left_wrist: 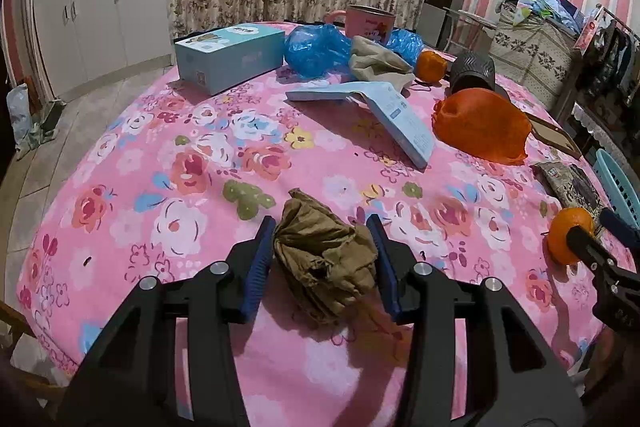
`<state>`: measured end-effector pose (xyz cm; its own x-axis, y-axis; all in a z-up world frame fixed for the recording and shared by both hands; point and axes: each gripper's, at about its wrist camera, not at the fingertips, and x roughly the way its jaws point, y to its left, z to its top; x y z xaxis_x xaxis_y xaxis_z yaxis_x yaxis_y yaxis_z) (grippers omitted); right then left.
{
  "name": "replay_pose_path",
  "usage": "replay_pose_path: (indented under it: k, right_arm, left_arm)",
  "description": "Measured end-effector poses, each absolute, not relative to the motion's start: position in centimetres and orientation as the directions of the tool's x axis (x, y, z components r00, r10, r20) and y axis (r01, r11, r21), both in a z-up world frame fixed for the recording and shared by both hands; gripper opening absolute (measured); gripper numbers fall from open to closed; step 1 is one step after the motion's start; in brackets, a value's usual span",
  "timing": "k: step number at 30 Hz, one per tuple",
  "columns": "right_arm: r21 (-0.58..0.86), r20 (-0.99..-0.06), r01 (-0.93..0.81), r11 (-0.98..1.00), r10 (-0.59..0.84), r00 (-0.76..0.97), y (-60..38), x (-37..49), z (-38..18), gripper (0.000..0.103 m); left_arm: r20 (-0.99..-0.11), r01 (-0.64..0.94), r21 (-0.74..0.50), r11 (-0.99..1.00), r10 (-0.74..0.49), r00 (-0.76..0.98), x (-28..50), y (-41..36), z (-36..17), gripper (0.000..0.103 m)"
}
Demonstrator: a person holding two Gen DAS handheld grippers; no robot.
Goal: Collect trash
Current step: 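Reach the left tool to the brown crumpled cloth while the right tool reaches the orange peel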
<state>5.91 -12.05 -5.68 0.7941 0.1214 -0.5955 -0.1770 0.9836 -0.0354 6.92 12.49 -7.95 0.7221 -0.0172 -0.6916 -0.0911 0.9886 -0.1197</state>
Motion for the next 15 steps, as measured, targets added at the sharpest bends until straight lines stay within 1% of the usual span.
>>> replay_pose_path:
  k: [2, 4, 5, 7, 10, 15]
  right_arm:
    - [-0.041, -0.602, -0.203, 0.978, 0.138, 0.787, -11.5, 5.9, -5.9, 0.076]
    - [-0.033, -0.612, -0.231, 0.972, 0.163, 0.774, -11.1, 5.9, -6.1, 0.064]
    - [-0.032, -0.618, -0.247, 0.969, 0.175, 0.767, -10.8, 5.9, -6.2, 0.061]
    - [-0.043, -0.625, -0.272, 0.961, 0.187, 0.758, -10.1, 5.9, -6.4, 0.050]
    - [-0.060, -0.621, -0.275, 0.960, 0.180, 0.763, -9.6, 5.6, -6.3, 0.046]
    - [-0.067, -0.618, -0.263, 0.963, 0.166, 0.768, -10.0, 5.9, -6.0, 0.045]
  left_arm:
    - [-0.691, -0.089, -0.122, 0.989, -0.020, 0.723, 7.0, 12.5, -8.0, 0.045]
    - [-0.693, -0.088, -0.127, 0.988, -0.025, 0.720, 7.0, 12.5, -8.0, 0.045]
    - [-0.694, -0.087, -0.131, 0.988, -0.028, 0.719, 7.0, 12.6, -7.9, 0.045]
    - [-0.694, -0.083, -0.143, 0.986, -0.040, 0.719, 7.0, 12.8, -7.9, 0.044]
    - [-0.692, -0.070, -0.138, 0.988, -0.046, 0.721, 6.8, 12.8, -8.0, 0.044]
    - [-0.689, -0.053, -0.120, 0.991, -0.045, 0.724, 6.6, 12.7, -8.0, 0.044]
